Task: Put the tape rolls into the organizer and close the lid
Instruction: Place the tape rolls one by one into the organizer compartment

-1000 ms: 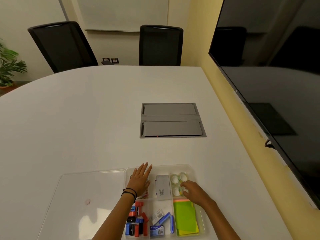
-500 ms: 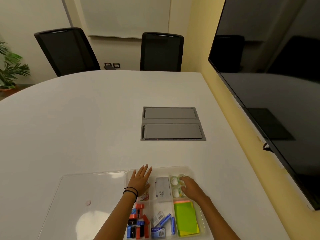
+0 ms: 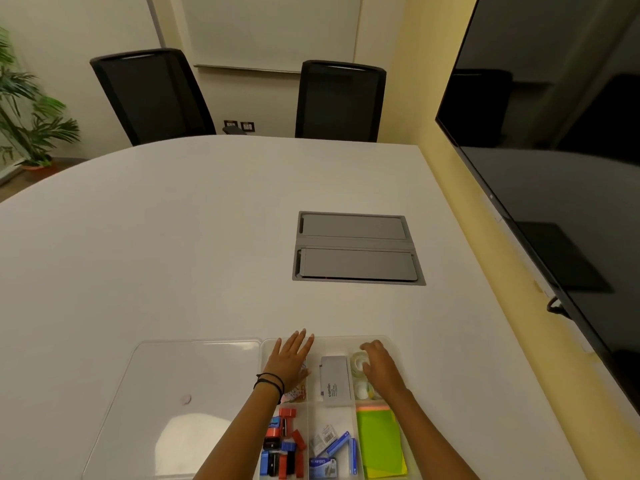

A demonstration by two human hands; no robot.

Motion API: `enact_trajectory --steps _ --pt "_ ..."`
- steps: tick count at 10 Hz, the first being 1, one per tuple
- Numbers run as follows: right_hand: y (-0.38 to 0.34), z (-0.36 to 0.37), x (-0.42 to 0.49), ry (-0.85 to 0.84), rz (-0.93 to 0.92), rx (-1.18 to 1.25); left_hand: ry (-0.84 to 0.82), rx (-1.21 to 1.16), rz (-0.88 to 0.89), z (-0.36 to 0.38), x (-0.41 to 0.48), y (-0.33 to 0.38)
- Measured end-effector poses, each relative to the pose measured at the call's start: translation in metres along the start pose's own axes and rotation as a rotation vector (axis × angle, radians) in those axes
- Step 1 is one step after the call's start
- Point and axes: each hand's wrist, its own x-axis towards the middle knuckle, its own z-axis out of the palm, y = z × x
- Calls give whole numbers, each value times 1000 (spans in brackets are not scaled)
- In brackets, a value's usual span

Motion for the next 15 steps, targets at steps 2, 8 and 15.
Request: enact_trajectory --steps 2,8,15 --pt "-7 2 3 -126 71 -134 31 0 33 -1 1 8" --pt "-9 11 -1 34 188 -217 54 -18 50 4 2 8" --pt "-3 -3 -48 33 218 -211 54 -21 37 4 2 12"
